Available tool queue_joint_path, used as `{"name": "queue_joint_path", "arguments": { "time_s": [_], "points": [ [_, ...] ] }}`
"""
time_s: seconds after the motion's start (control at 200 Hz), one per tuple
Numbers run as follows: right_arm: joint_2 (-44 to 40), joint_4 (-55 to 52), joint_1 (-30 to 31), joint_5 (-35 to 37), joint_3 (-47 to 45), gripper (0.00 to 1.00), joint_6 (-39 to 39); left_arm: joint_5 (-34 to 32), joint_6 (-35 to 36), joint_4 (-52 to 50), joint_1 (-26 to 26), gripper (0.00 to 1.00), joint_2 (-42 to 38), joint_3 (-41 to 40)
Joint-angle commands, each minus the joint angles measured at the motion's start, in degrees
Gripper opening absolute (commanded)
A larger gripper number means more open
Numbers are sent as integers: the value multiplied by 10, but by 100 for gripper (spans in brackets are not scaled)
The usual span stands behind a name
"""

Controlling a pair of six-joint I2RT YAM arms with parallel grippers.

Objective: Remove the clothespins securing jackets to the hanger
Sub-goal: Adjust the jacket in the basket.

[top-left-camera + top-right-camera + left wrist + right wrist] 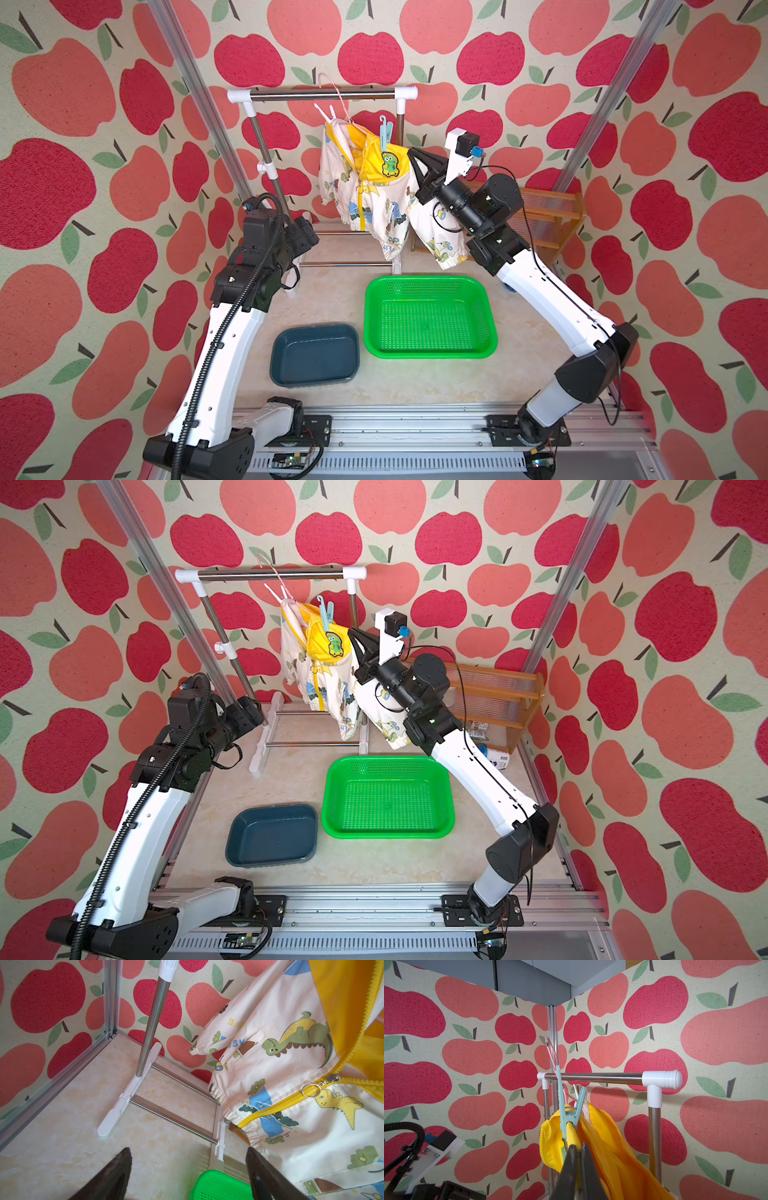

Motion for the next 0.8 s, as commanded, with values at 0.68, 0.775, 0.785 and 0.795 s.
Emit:
{"name": "queue_joint_path", "arguments": {
  "time_s": [0.68,0.775,0.785,0.795],
  "points": [
    [-361,-406,-43,-40,-93,0,-63,91,41,82,-206,88,23,123],
    [-385,-460,-43,-41,-72,0,-83,70,40,87,-211,88,9,107],
    [-388,-465,-43,-40,-71,0,-84,68,40,88,-212,88,7,104],
    [-390,-468,-44,-39,-69,0,-85,66,41,89,-212,88,6,102]
  ]
}}
